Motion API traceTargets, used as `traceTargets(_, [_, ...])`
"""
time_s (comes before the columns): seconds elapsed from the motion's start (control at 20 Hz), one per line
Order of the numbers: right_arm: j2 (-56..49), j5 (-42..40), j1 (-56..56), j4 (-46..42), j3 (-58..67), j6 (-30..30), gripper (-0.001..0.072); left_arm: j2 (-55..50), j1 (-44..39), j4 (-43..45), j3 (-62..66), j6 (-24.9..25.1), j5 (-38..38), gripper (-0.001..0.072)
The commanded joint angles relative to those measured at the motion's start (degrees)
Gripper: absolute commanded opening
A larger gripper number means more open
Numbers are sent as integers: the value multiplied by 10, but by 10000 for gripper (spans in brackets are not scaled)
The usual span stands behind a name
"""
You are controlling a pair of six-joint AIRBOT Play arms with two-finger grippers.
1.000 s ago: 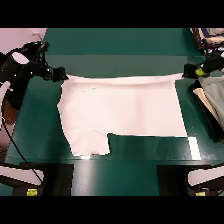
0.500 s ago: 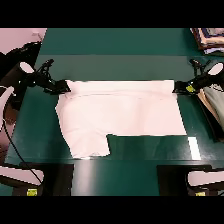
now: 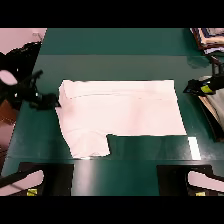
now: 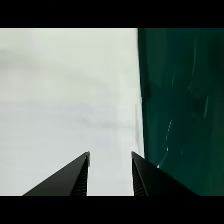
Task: Fold the shirts.
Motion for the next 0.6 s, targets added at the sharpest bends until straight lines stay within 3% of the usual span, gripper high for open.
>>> traceTargets(0.0, [68, -35, -9, 1, -59, -1, 314, 114, 2, 1, -169, -27, -13, 504])
traceTargets(0.2, [106, -53, -9, 2, -90, 0, 313, 168, 2, -59, -286, -36, 2, 504])
traceTargets(0.55, [132, -49, -9, 2, -91, 0, 313, 170, 2, -127, -341, -28, 70, 504])
